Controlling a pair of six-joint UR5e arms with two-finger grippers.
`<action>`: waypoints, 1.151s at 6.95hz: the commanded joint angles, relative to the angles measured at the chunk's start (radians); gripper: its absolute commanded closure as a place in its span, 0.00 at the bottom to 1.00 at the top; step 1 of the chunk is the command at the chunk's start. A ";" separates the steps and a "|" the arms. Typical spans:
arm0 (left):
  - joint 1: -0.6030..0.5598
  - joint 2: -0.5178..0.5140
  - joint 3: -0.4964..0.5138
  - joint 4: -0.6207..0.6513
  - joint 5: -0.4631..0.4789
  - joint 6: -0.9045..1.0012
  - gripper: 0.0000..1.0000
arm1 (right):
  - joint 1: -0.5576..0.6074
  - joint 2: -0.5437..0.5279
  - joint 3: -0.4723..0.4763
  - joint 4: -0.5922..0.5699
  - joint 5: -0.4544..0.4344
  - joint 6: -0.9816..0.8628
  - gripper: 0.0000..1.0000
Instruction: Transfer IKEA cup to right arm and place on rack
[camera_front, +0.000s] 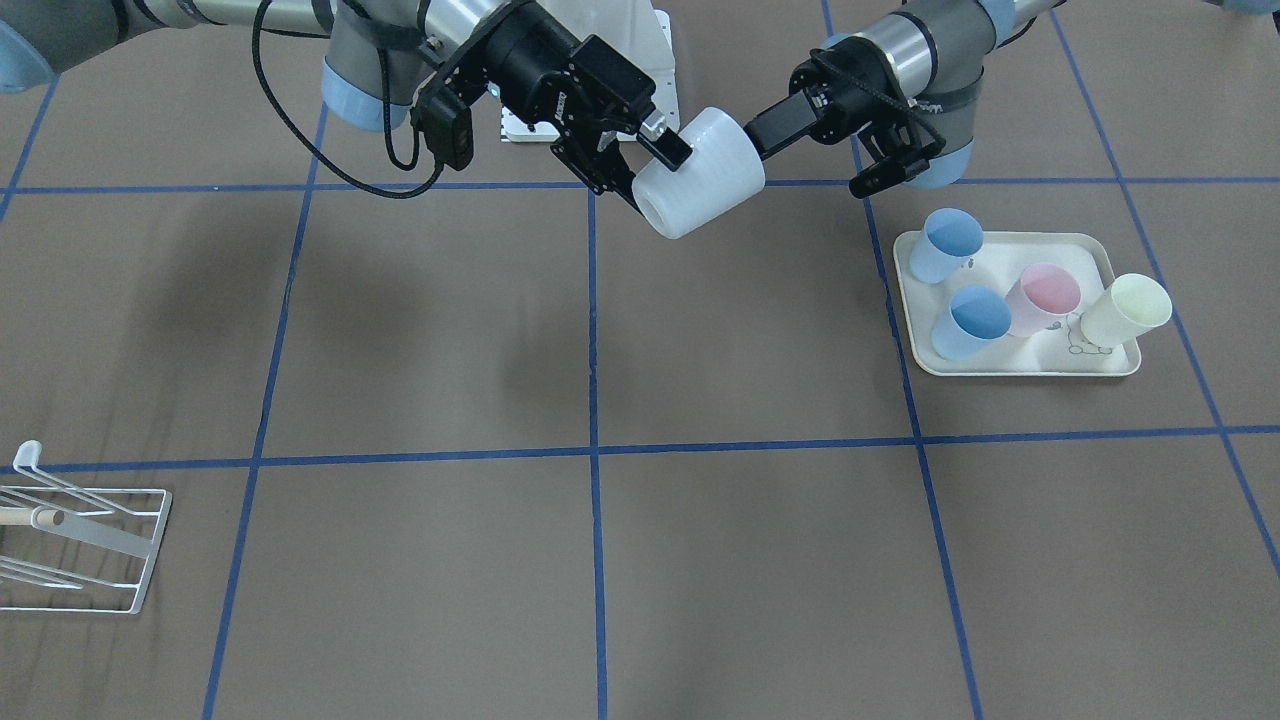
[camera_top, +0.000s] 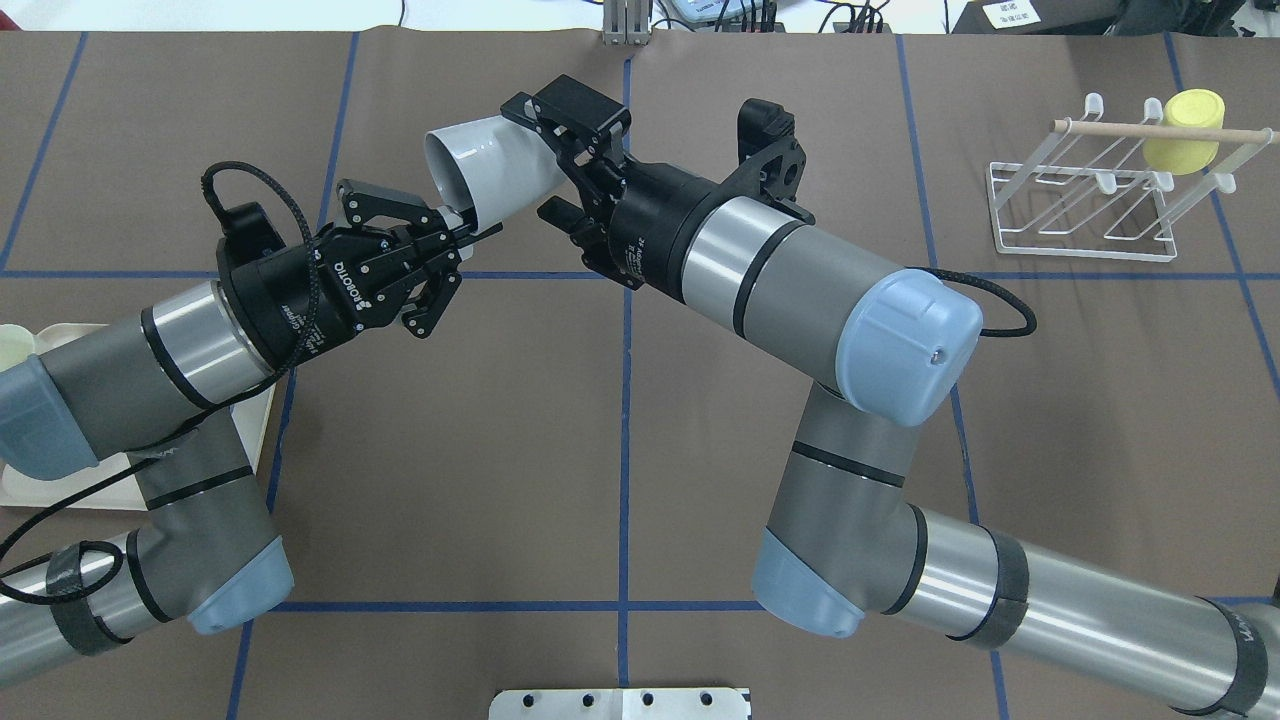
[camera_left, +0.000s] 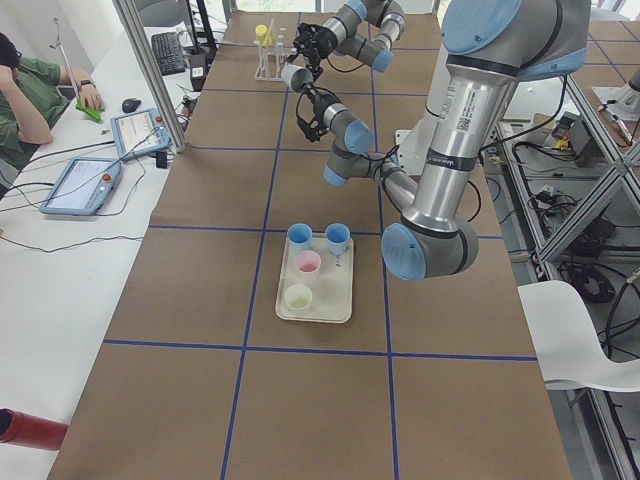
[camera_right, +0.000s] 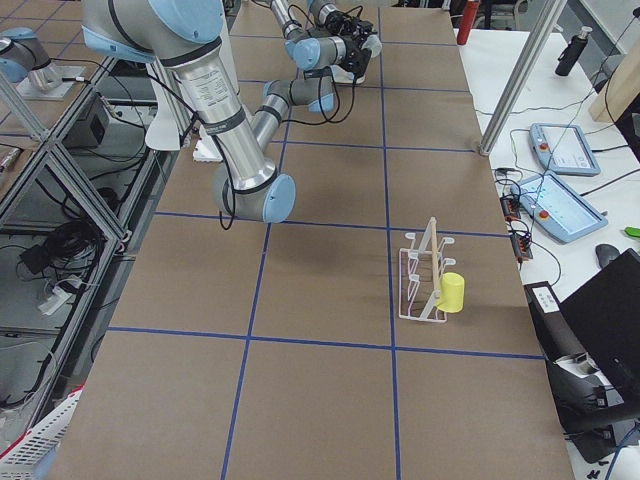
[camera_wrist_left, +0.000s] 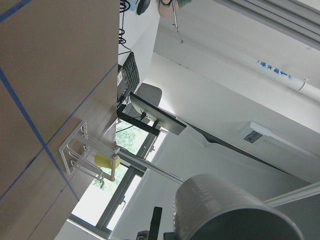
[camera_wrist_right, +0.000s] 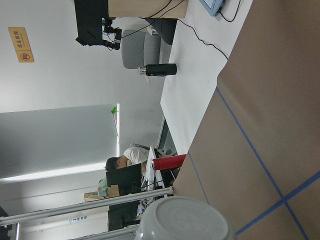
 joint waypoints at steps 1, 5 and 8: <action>0.002 -0.005 0.001 0.000 0.000 -0.001 1.00 | -0.001 0.000 -0.002 0.000 0.000 0.000 0.00; 0.014 -0.016 0.001 0.014 0.000 0.001 1.00 | -0.006 0.000 0.000 0.000 0.000 0.000 0.00; 0.019 -0.021 -0.001 0.020 0.000 0.001 1.00 | -0.008 0.000 0.000 0.000 0.000 0.000 0.00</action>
